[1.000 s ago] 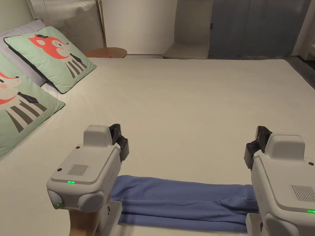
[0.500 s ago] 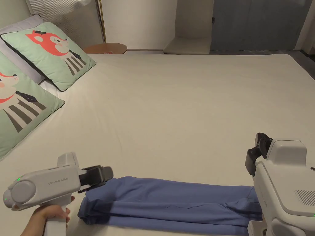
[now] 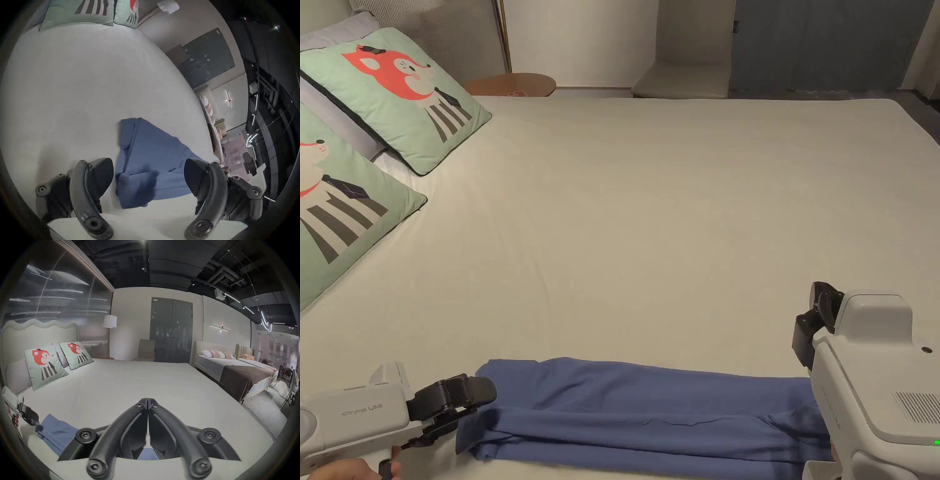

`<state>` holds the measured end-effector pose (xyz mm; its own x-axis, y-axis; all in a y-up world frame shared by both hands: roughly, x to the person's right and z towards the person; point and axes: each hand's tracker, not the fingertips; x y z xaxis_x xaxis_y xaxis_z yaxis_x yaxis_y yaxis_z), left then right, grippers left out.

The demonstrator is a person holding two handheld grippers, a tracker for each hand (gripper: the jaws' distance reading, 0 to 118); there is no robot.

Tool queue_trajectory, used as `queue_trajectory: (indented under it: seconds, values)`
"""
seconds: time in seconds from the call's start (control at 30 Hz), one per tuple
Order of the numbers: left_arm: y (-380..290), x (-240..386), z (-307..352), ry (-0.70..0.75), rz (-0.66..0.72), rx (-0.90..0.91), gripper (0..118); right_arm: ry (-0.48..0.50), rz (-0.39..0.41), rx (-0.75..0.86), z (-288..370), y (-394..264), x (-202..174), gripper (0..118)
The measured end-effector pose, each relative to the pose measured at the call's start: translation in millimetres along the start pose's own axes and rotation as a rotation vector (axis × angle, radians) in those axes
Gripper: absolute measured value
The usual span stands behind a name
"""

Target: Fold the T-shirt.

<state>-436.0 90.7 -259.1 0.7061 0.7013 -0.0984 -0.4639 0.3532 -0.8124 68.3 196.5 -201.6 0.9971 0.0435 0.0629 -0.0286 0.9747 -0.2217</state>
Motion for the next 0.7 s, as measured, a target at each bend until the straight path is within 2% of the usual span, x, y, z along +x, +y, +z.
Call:
queue_trajectory:
  seconds: [0.1,0.13,0.27,0.33,0.37,0.43,0.53,0.7]
  values:
    - [-6.7,-0.8,-7.4,0.002,0.034,-0.021,88,-0.007,0.004,-0.007,-4.9,-9.3,3.5,1]
    - [-6.0,-8.3,-11.5,-0.019,0.036,-0.017,83,-0.012,0.005,-0.010,-5.5,-9.8,4.4,1]
    - [-4.0,-5.1,-24.9,-0.031,0.045,-0.024,42,-0.019,-0.007,-0.021,-4.6,-3.9,9.2,1]
    - [-7.4,0.8,-35.9,-0.001,-0.007,-0.048,33,-0.026,-0.005,-0.019,-2.2,-2.6,10.0,1]
    - [-10.1,4.8,-40.7,0.014,-0.022,-0.055,33,-0.028,-0.005,-0.017,-1.5,-2.0,11.3,1]
    - [-5.5,-11.5,-47.1,0.024,-0.029,-0.036,13,-0.033,-0.008,-0.015,-0.7,-1.3,14.3,1]
    - [-4.5,-4.0,-42.0,0.035,-0.084,-0.016,8,-0.036,-0.009,-0.012,0.0,-0.4,18.0,1]
    - [0.1,13.3,-4.6,0.041,-0.143,0.042,7,-0.034,-0.015,-0.001,2.0,1.3,20.8,1]
